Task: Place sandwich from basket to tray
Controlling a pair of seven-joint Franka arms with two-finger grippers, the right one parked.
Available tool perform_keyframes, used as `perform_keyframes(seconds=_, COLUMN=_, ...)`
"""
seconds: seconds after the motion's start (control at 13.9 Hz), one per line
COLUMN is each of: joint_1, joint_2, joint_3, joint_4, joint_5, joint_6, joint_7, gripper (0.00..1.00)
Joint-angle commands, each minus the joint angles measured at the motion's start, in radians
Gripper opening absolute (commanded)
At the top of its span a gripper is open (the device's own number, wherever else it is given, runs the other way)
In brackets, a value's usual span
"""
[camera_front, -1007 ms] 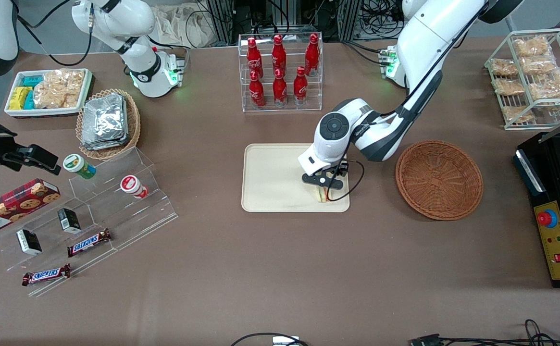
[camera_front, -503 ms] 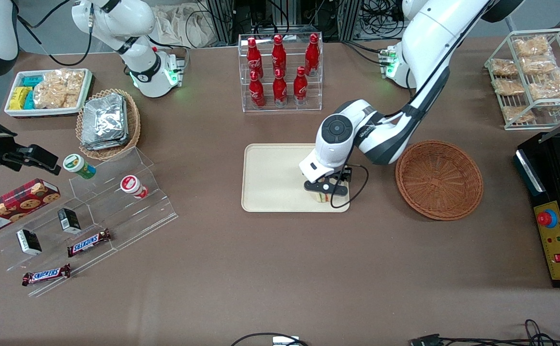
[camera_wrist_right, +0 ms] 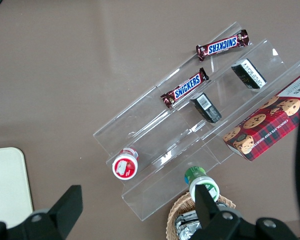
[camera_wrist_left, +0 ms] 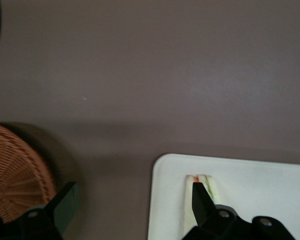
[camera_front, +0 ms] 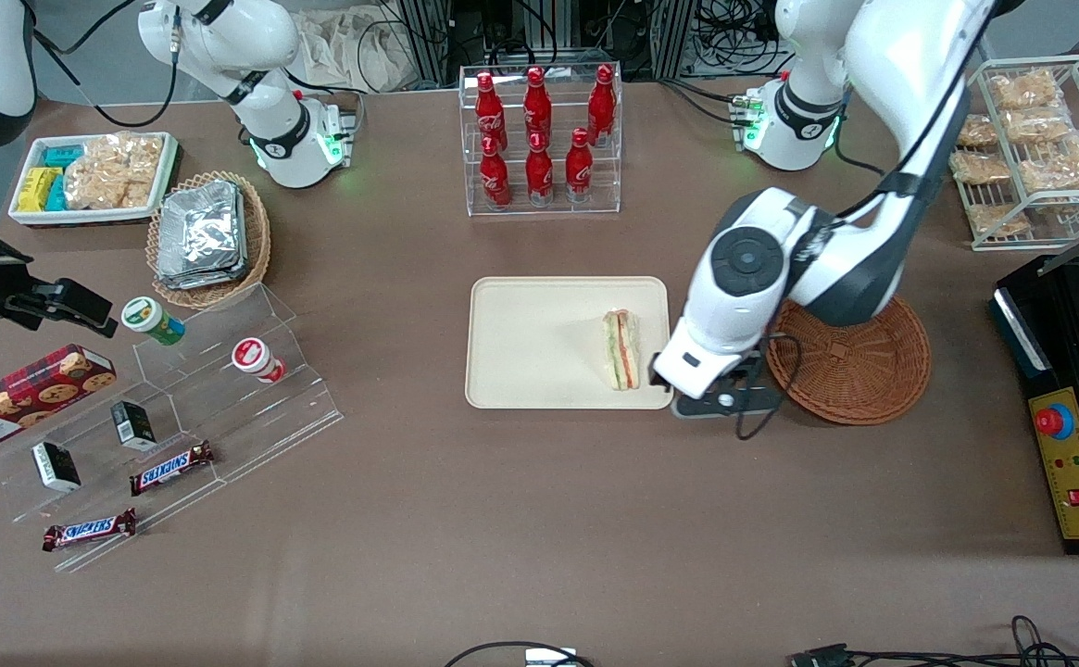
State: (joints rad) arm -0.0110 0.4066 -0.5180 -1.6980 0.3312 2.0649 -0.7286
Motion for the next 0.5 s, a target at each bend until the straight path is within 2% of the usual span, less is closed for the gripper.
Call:
perform_keyframes(seconds=0.0, joint_1=0.063, joint_2=-0.067, joint_3=-0.007, joint_4=-0.011, joint_5=0.009, joint_6=-0.031, joint_7=-0.031, gripper=1.0)
perform_keyframes(seconds=0.22, joint_1=0.121, joint_2=-0.103, joint_3=-0.008, joint_4=-0.011, joint_5=0.003, joint_6=-0.032, joint_7=-0.02, gripper=1.0)
perform_keyframes(seconds=0.43, joint_1=0.131, joint_2=-0.111, joint_3=-0.008, joint_4=-0.002, joint_5=0.002, joint_6=-0.043, joint_7=-0.02, gripper=1.0)
